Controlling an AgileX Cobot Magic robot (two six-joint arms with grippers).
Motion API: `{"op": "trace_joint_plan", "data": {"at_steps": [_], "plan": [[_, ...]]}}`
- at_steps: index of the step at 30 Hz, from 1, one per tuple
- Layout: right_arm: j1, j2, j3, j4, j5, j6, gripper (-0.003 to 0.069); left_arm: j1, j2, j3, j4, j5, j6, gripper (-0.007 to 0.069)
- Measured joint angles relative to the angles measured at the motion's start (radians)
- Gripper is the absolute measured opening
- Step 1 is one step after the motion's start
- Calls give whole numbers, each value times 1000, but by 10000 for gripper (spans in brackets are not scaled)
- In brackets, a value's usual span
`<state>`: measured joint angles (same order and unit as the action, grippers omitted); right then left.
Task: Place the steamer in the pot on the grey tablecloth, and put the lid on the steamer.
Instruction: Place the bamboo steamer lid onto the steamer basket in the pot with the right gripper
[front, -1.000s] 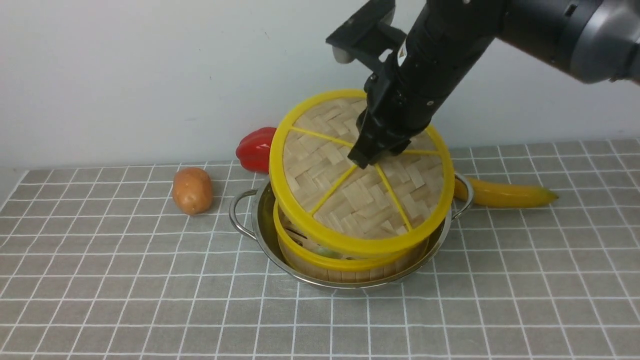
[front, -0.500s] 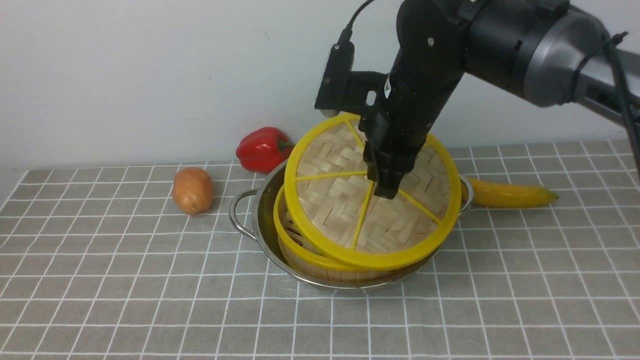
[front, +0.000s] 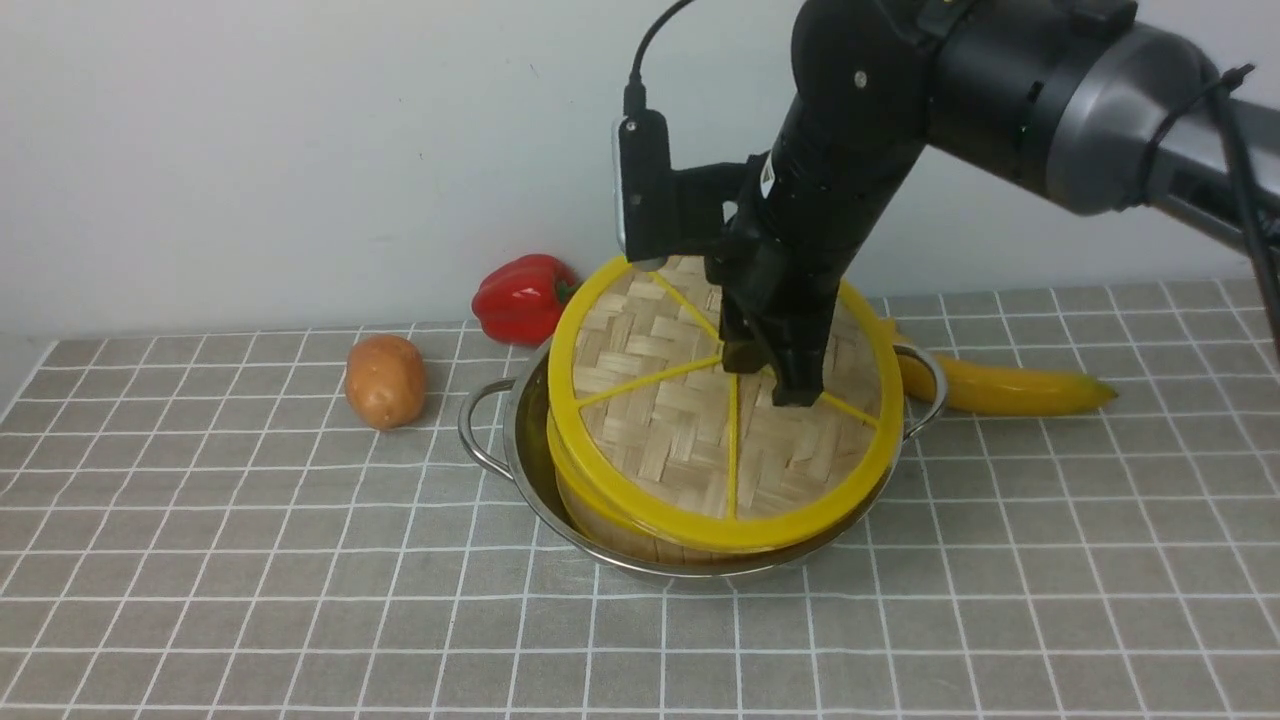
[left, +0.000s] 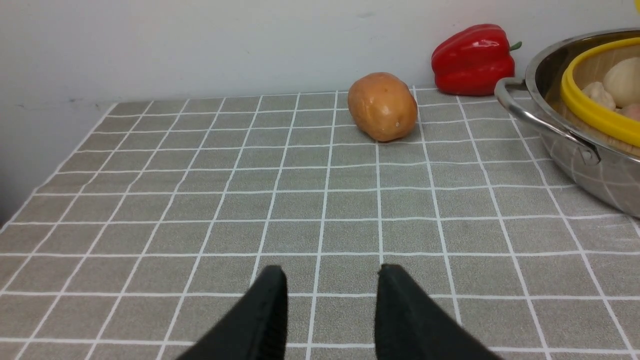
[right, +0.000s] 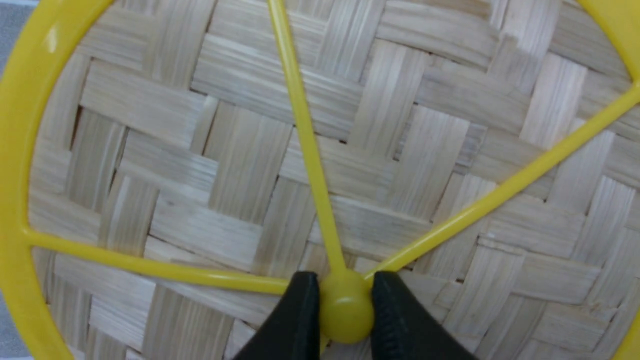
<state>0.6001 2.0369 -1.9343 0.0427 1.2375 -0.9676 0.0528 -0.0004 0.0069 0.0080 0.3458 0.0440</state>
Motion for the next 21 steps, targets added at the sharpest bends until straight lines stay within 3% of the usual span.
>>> {"op": "trace_joint_plan", "data": {"at_steps": [10, 21], "plan": [[0, 0, 0, 0, -52, -102, 146, 0, 0, 0, 0, 0, 0, 243], [0, 20, 0, -16, -71, -118, 146, 0, 0, 0, 0, 0, 0, 243]]}}
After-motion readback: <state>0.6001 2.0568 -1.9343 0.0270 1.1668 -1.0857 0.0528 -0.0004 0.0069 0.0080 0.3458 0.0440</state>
